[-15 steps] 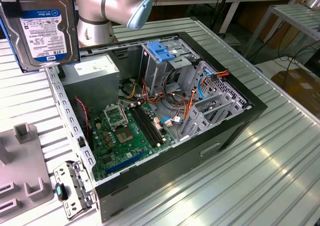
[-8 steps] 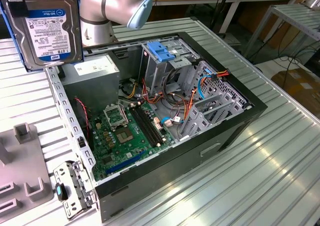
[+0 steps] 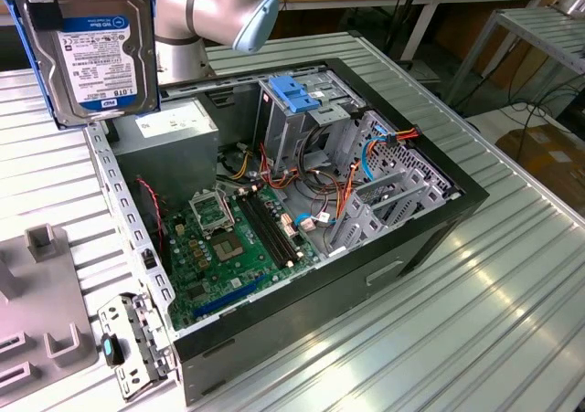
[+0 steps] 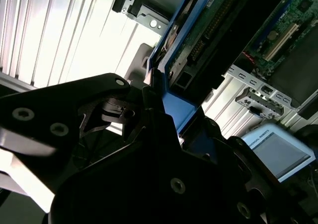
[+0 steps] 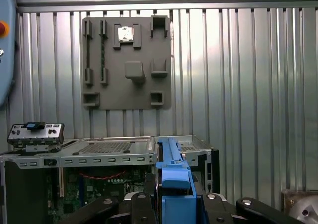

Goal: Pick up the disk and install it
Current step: 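Pick up the disk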

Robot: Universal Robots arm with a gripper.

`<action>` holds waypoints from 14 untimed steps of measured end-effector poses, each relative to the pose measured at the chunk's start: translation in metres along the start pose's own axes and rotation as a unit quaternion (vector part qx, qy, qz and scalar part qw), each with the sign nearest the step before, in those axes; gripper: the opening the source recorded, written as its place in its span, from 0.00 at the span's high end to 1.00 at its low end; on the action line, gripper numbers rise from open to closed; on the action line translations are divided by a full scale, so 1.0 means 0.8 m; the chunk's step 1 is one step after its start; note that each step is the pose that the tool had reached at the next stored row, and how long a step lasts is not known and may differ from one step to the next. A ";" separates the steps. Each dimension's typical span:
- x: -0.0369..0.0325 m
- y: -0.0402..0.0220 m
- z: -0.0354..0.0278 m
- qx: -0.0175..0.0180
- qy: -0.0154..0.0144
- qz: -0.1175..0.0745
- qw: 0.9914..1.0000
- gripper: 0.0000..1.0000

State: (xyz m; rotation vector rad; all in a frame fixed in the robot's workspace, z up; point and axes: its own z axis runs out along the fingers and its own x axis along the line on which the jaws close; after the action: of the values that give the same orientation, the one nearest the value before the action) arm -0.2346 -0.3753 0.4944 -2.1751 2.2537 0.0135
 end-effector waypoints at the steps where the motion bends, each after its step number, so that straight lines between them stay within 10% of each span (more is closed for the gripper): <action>1: -0.0001 -0.0014 0.0000 0.000 0.000 0.000 1.000 0.63; 14: -0.0006 -0.0174 0.0000 0.000 0.000 0.000 1.000 0.63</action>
State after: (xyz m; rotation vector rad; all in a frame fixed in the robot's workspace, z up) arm -0.2207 -0.3752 0.4945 -2.1751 2.2537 0.0134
